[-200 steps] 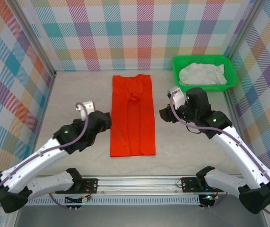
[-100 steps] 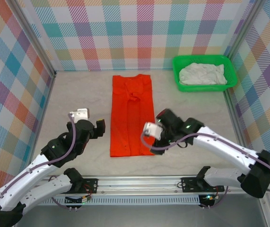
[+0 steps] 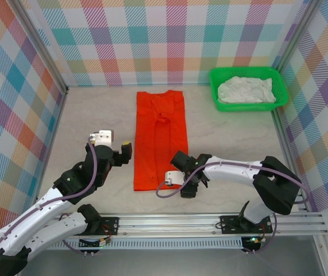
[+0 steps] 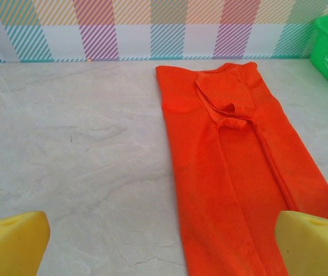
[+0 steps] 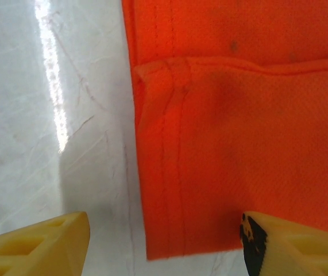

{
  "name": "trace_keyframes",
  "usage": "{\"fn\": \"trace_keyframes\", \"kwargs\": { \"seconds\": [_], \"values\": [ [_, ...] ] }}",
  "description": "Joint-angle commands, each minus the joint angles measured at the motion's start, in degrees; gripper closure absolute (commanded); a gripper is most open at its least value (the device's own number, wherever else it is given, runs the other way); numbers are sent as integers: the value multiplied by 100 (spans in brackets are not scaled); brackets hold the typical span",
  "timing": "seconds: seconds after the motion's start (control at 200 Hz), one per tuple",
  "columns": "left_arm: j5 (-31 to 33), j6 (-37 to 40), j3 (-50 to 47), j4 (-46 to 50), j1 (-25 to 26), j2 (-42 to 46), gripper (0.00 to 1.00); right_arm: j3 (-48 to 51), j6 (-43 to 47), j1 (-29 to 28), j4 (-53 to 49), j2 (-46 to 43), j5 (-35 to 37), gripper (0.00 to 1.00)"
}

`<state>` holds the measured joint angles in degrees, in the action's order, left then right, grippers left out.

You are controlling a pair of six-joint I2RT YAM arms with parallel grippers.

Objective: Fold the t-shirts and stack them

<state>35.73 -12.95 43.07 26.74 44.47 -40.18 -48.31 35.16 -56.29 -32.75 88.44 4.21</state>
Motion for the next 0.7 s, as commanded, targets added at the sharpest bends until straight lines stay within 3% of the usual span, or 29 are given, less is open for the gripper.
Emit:
{"fn": "trace_keyframes", "kwargs": {
  "seconds": [0.0, 0.185, 0.34, 0.57, 0.695],
  "values": [
    [-127, 203, 122, -138, -34, -62, 0, -65, 86, -39, 258, 231, 59, 33],
    [-536, 492, 649, 4, -34, -418, 0, -130, -340, -29, 401, 748, 284, 54],
    [-1266, 1752, 1251, 233, -29, -768, 1, -192, -904, -29, 812, 1209, 475, 71],
    [-2145, 4031, 2255, 2473, -20, -1533, 10, -420, -1211, -22, 557, 1637, 585, 100],
    [-2276, 4961, 1983, 3348, 51, -1644, 18, -290, -1232, -21, 580, 1507, 499, 100]
  ]
}}
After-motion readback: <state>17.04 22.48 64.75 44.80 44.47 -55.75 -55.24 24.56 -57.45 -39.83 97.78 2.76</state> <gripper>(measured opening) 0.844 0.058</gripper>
